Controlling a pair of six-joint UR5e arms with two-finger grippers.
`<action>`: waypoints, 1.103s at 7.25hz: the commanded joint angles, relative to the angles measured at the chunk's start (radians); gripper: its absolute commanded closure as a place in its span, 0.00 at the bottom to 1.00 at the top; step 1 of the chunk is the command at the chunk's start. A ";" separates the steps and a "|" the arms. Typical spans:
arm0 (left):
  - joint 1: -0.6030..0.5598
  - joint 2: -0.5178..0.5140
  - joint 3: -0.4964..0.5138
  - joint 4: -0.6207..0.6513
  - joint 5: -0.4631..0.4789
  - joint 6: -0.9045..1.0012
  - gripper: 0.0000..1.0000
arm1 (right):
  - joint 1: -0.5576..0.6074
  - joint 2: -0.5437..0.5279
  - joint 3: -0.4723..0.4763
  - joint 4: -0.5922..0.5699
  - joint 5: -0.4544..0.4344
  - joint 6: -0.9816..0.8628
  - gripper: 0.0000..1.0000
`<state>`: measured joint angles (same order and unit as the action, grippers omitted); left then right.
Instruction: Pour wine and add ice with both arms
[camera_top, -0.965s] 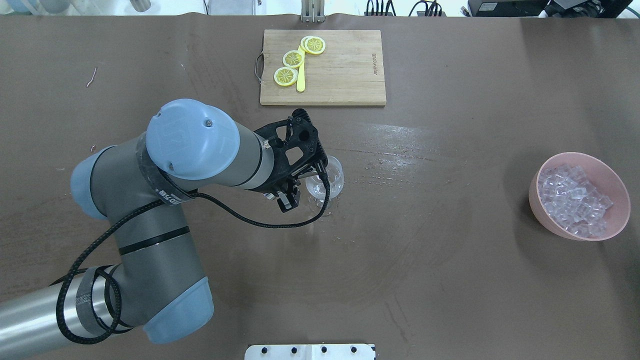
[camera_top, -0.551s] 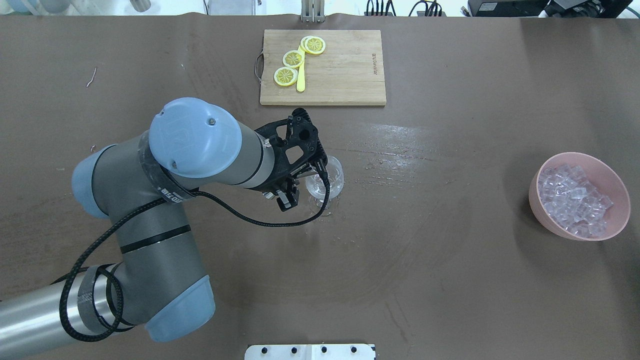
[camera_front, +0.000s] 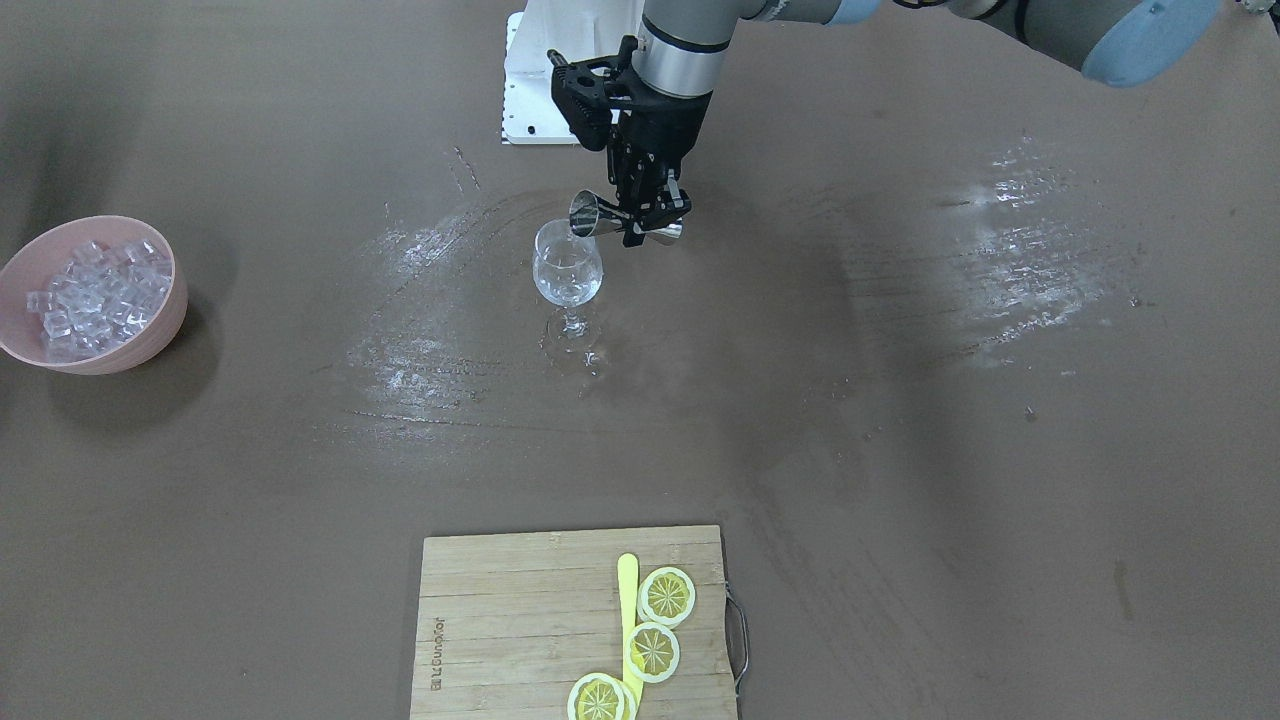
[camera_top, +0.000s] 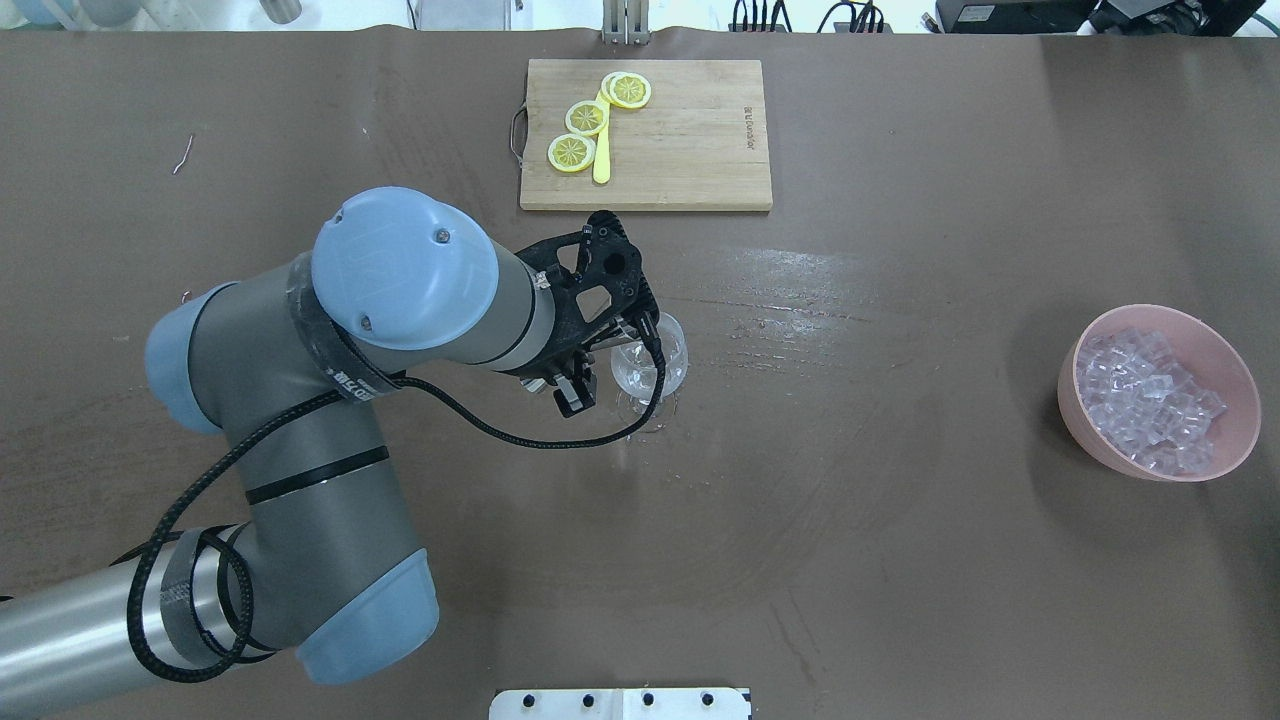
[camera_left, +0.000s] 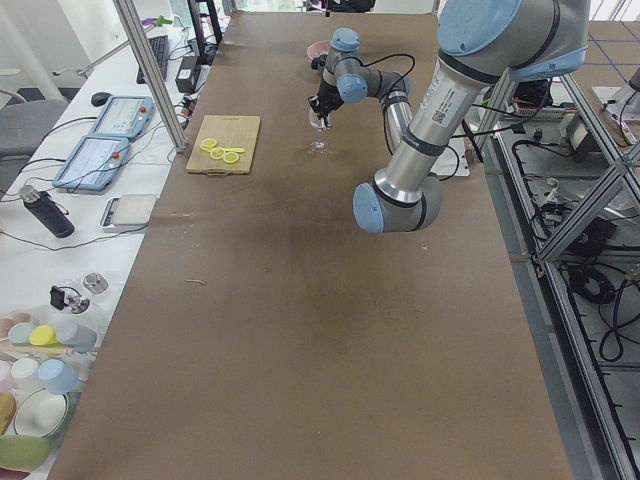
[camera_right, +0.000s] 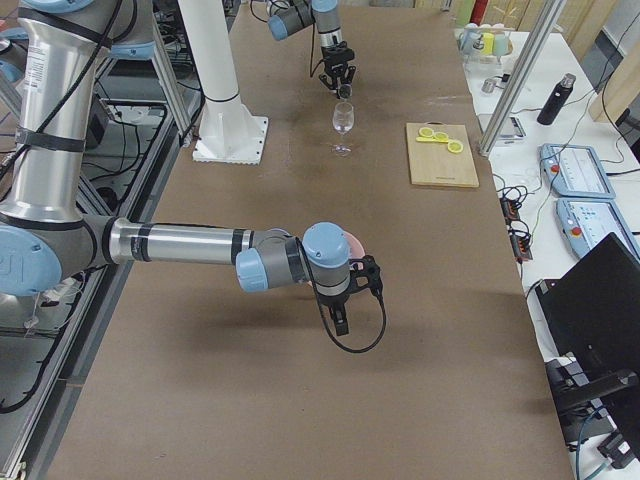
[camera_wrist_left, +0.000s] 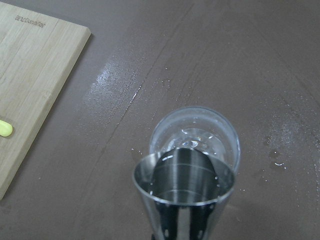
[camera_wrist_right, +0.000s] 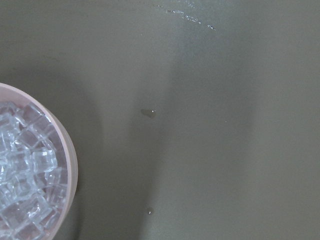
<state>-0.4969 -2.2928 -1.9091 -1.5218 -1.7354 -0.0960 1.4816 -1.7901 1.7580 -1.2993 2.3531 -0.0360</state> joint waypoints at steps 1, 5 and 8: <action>0.000 -0.040 -0.002 0.083 0.016 0.028 1.00 | -0.001 0.000 0.000 0.000 0.000 0.001 0.00; 0.000 -0.069 -0.002 0.161 0.057 0.048 1.00 | -0.001 0.000 -0.003 0.000 0.000 0.001 0.00; 0.000 -0.106 -0.002 0.241 0.102 0.064 1.00 | 0.000 0.000 -0.005 0.000 0.000 -0.001 0.00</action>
<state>-0.4970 -2.3941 -1.9123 -1.3001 -1.6458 -0.0348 1.4806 -1.7901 1.7545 -1.2993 2.3531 -0.0367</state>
